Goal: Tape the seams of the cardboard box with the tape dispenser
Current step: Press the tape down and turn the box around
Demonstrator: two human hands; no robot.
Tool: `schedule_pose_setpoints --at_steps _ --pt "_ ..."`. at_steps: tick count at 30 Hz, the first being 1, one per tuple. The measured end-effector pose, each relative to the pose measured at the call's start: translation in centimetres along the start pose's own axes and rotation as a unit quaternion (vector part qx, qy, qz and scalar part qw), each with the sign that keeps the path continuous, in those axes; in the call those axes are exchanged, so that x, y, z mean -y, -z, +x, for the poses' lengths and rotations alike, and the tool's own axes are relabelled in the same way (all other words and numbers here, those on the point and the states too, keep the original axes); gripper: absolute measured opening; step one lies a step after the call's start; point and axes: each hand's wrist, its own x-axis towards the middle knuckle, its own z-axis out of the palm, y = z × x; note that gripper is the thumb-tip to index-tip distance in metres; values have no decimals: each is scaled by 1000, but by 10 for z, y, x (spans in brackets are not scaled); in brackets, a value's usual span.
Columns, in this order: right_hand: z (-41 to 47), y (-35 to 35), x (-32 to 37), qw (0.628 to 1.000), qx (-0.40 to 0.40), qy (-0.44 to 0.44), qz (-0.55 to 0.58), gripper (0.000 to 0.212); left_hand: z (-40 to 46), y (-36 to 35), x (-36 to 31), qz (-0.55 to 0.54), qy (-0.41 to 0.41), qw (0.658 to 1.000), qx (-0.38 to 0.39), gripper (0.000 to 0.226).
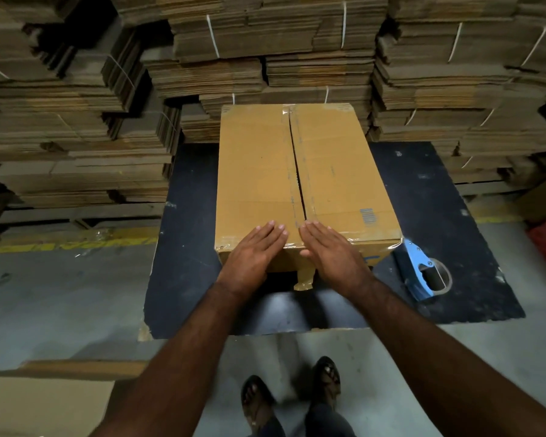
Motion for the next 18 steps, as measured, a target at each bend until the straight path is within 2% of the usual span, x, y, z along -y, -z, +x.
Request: schedule_pose_setpoints --at_steps 1,4,6,10,13,14,16,18 --pt "-2 2 -1 1000 1 -13 0 56 3 1 -7 -7 6 1000 -10 91" --pt "-7 0 -4 999 -23 -27 -18 48 18 -6 -32 -27 30 997 -60 59" --pt "-7 -4 -2 998 -31 -38 -29 53 24 -9 -42 -17 45 996 -69 65" --pt "-13 -1 -9 998 -32 -46 -22 58 19 -12 -32 2 -2 997 -71 70" --pt "-26 6 -28 997 -5 -69 -22 62 13 -10 -28 16 14 999 -43 79" --pt "-29 8 -33 998 -7 -65 -21 58 13 -9 -30 21 29 999 -38 76" --pt "-27 12 -36 999 -9 -53 -5 52 19 -10 -41 9 48 997 -55 52" --pt "-23 19 -36 999 -11 -34 7 63 33 -12 -58 -16 53 997 -57 46"
